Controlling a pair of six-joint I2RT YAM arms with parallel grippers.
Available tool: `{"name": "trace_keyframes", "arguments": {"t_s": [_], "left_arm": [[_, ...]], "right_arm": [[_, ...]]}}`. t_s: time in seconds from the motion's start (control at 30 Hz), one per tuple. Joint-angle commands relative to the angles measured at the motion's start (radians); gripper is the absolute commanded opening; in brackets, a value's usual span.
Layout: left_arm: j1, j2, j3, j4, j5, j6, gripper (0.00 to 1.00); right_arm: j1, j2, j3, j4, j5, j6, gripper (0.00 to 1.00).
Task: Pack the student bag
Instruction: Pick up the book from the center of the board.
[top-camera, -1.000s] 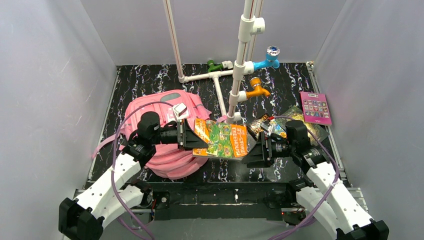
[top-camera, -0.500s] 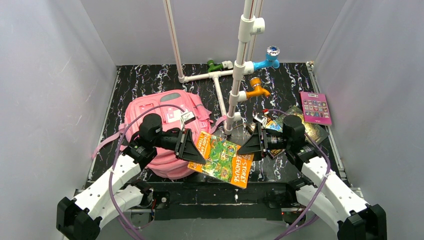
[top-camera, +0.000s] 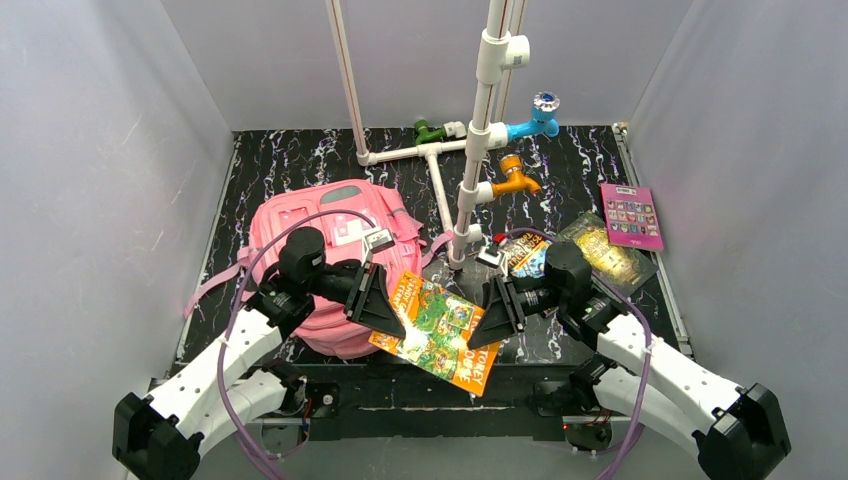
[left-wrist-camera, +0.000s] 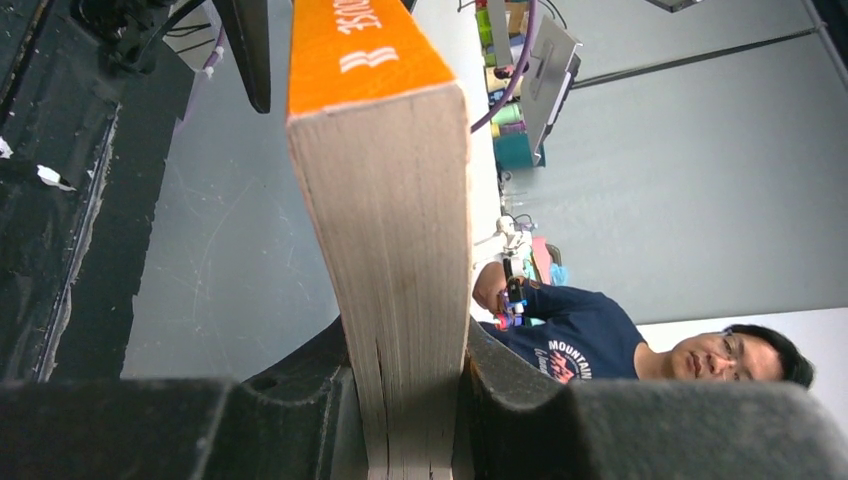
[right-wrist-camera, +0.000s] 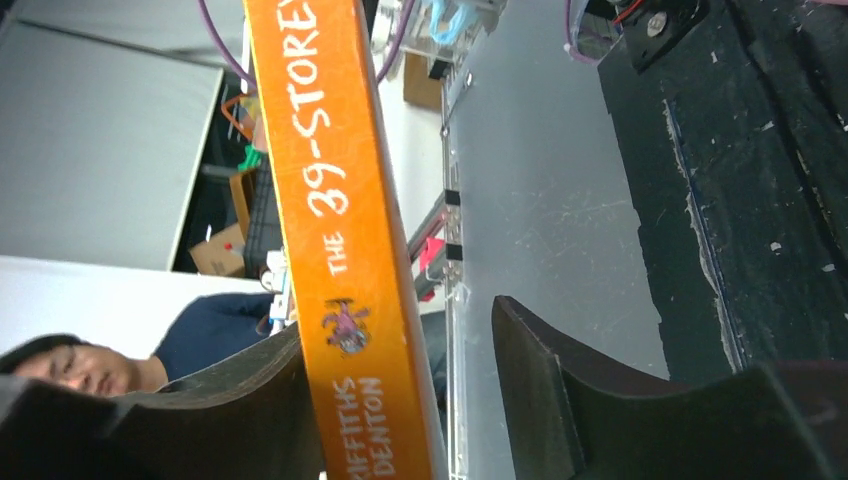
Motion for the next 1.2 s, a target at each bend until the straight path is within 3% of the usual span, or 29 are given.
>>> {"name": "trace_keyframes", "arguments": {"t_s": [0.0,0.07,0.1,0.17,0.23,0.27,0.4,0.43,0.47,0.53,0.6,0.7,0.77,0.93,1.17], "left_arm": [[-0.005,0.010,0.014,0.048,0.058,0.002,0.00],[0.000,0.033,0.027,-0.058,0.021,0.060,0.00],[0.008,0.051,0.071,-0.263,-0.046,0.205,0.01],[0.011,0.102,0.224,-0.787,-0.315,0.538,0.17],[0.009,0.132,0.321,-1.045,-0.606,0.671,0.28],[0.010,0.130,0.346,-1.096,-0.712,0.698,0.34],[0.008,0.026,0.357,-1.094,-0.952,0.727,0.64],[0.006,-0.004,0.352,-1.079,-1.012,0.740,0.80],[-0.001,-0.034,0.345,-1.062,-1.033,0.758,0.86],[-0.034,-0.069,0.334,-1.015,-1.009,0.822,0.87],[-0.130,-0.072,0.319,-0.979,-1.094,0.897,0.92],[-0.323,0.061,0.361,-1.069,-1.288,0.997,0.90],[-0.387,0.179,0.396,-1.142,-1.404,1.015,0.88],[-0.407,0.347,0.399,-1.143,-1.499,1.010,0.72],[-0.410,0.352,0.342,-1.059,-1.569,0.970,0.52]], "right_arm": [[0.065,0.042,-0.019,0.145,0.017,-0.006,0.53],[0.089,0.058,-0.024,0.157,0.038,-0.006,0.19],[0.092,0.060,-0.028,0.141,0.053,-0.014,0.01],[0.098,0.059,-0.046,0.126,0.076,-0.010,0.01],[0.099,0.051,-0.063,0.086,0.109,-0.010,0.01],[0.100,0.044,-0.072,0.064,0.126,-0.002,0.01],[0.114,0.012,-0.078,0.009,0.192,0.042,0.01],[0.119,0.008,-0.071,-0.017,0.206,0.040,0.01],[0.126,0.006,-0.065,-0.033,0.220,0.039,0.01],[0.140,0.008,-0.056,-0.047,0.240,0.047,0.01],[0.164,0.023,-0.044,-0.051,0.245,0.054,0.01],[0.197,0.051,-0.010,-0.137,0.237,-0.004,0.01],[0.204,0.057,0.012,-0.235,0.236,-0.071,0.01],[0.210,0.018,0.004,-0.307,0.246,-0.089,0.01],[0.219,-0.050,-0.038,-0.312,0.275,-0.054,0.01]]}}
